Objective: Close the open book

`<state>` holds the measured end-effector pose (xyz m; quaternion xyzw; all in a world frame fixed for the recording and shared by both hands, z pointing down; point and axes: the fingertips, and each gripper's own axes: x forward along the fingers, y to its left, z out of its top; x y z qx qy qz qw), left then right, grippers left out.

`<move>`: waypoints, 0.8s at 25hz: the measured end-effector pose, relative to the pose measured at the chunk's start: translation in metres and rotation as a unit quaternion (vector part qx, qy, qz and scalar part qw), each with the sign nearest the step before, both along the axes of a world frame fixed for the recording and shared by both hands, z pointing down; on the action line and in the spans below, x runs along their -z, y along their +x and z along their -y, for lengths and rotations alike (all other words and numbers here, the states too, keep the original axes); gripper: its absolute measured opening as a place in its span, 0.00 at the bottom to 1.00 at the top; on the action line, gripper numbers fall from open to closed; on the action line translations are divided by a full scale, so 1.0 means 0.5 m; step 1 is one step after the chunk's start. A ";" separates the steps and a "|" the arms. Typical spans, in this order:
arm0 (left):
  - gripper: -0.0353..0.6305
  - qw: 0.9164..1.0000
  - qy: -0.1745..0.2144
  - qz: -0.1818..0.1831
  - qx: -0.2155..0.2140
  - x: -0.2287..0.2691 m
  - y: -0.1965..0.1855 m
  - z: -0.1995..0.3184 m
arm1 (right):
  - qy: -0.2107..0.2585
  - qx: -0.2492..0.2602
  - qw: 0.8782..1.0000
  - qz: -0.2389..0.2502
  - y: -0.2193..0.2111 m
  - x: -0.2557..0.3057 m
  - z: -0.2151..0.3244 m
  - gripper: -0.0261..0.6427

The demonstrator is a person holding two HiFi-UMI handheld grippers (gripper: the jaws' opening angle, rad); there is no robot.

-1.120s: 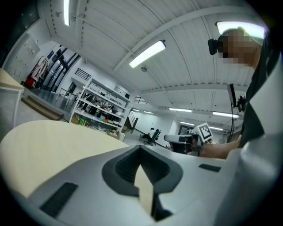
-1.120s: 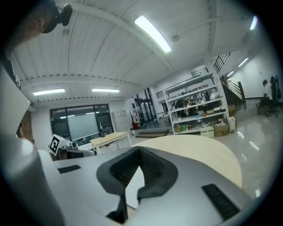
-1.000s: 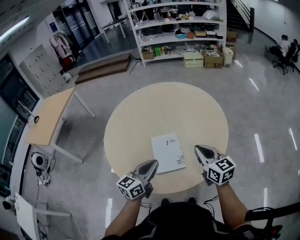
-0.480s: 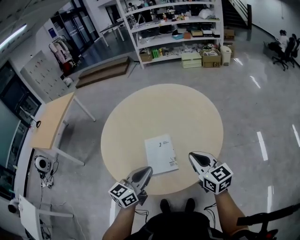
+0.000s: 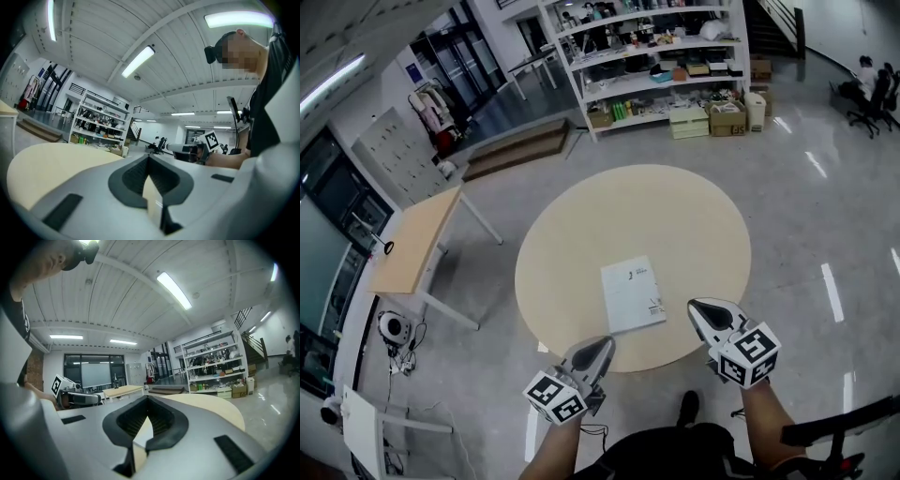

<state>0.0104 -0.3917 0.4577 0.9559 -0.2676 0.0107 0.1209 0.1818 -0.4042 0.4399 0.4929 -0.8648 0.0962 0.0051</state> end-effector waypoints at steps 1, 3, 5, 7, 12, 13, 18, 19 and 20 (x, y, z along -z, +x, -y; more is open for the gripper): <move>0.05 1.000 -0.001 -0.005 0.000 0.002 -0.018 -0.023 | 0.001 -0.001 1.000 -0.002 -0.018 0.004 -0.025 0.04; 0.05 1.000 0.004 -0.011 -0.001 0.003 -0.054 -0.074 | 0.001 -0.007 1.000 -0.004 -0.053 0.006 -0.079 0.04; 0.05 1.000 0.015 -0.005 -0.012 -0.002 -0.087 -0.129 | 0.001 -0.017 1.000 -0.002 -0.089 0.005 -0.137 0.04; 0.05 1.000 0.021 -0.004 -0.023 -0.002 -0.121 -0.186 | -0.002 -0.023 1.000 -0.001 -0.131 0.005 -0.198 0.04; 0.05 0.999 0.013 -0.026 -0.033 -0.006 -0.209 -0.327 | -0.010 -0.030 0.999 -0.010 -0.227 0.009 -0.350 0.04; 0.05 0.999 0.009 -0.028 -0.037 -0.010 -0.219 -0.355 | -0.011 -0.031 0.999 -0.012 -0.239 0.012 -0.381 0.04; 0.05 0.999 -0.003 -0.028 -0.037 -0.001 -0.273 -0.490 | -0.010 -0.041 0.999 -0.020 -0.290 0.040 -0.535 0.04; 0.05 0.999 -0.001 -0.030 -0.038 0.006 -0.280 -0.513 | -0.010 -0.045 0.999 -0.021 -0.292 0.048 -0.563 0.04; 0.05 0.999 0.002 -0.031 -0.040 0.014 -0.284 -0.535 | -0.009 -0.049 0.999 -0.021 -0.292 0.055 -0.589 0.04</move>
